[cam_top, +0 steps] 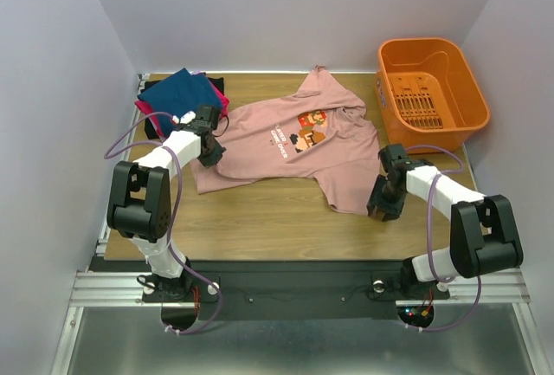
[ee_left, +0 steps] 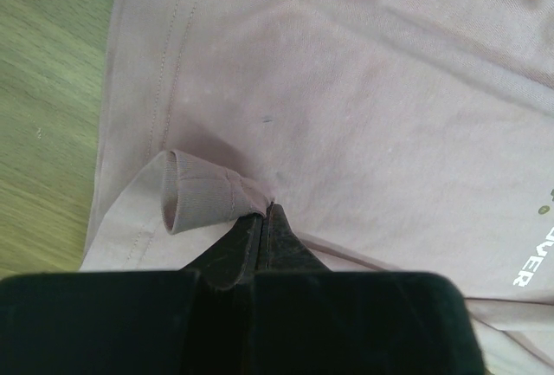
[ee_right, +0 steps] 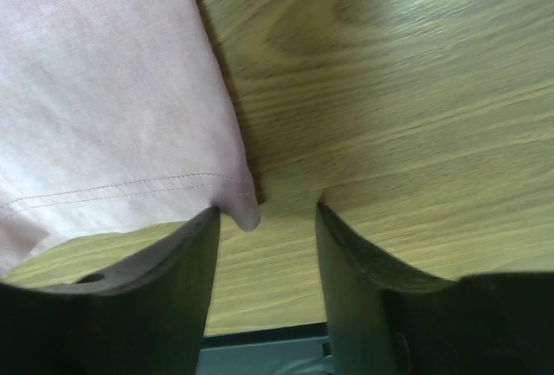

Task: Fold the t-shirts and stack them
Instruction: Fold the tshirt

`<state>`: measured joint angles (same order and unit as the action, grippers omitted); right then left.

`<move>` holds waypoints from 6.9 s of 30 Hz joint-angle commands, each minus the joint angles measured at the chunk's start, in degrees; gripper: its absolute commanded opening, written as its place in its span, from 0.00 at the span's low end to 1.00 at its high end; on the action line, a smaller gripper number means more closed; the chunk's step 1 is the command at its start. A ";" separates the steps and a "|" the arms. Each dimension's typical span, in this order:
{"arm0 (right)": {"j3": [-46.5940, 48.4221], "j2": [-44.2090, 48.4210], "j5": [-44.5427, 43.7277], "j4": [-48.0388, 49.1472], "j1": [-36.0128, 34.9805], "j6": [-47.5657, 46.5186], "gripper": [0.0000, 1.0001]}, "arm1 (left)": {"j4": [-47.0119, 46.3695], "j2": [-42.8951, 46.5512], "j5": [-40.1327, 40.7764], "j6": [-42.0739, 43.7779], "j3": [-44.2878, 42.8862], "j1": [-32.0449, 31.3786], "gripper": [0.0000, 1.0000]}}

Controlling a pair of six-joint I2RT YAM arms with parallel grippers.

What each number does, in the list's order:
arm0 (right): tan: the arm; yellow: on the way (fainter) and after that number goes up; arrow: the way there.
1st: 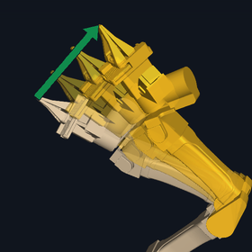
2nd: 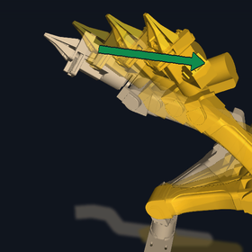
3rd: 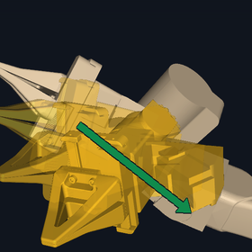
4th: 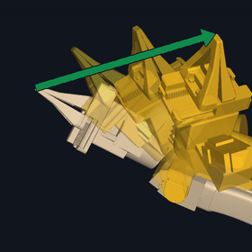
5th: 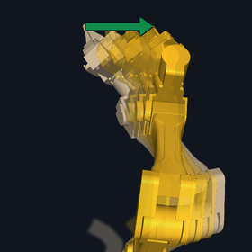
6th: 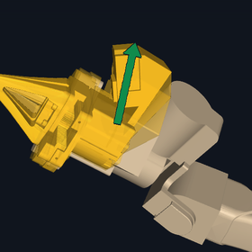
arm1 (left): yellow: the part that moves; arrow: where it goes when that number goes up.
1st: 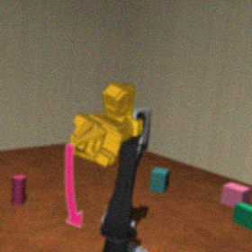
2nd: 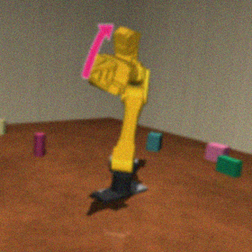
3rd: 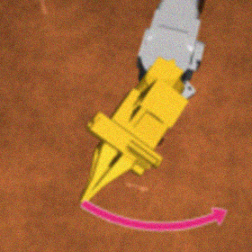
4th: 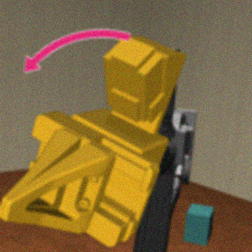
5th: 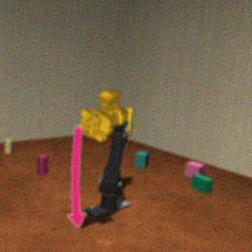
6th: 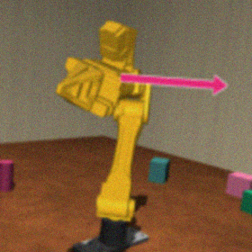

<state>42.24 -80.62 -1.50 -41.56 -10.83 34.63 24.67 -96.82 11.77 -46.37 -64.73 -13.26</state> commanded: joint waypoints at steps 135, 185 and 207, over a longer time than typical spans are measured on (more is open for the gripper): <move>73.69 -39.78 -9.31 -5.02 0.46 -17.67 0.00 | -1.64 10.42 -16.25 7.70 8.57 11.50 0.00; 55.14 -39.26 7.65 3.86 -1.65 -14.68 0.45 | -13.24 6.02 -13.09 11.39 9.27 -4.23 0.75; 50.31 -39.00 5.89 4.03 -1.56 -14.77 0.45 | -14.38 5.94 -12.47 11.48 12.08 -4.23 0.75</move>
<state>94.06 -120.57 6.04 -38.83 -12.19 19.68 11.33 -91.15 -1.04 -34.96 -53.01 -17.52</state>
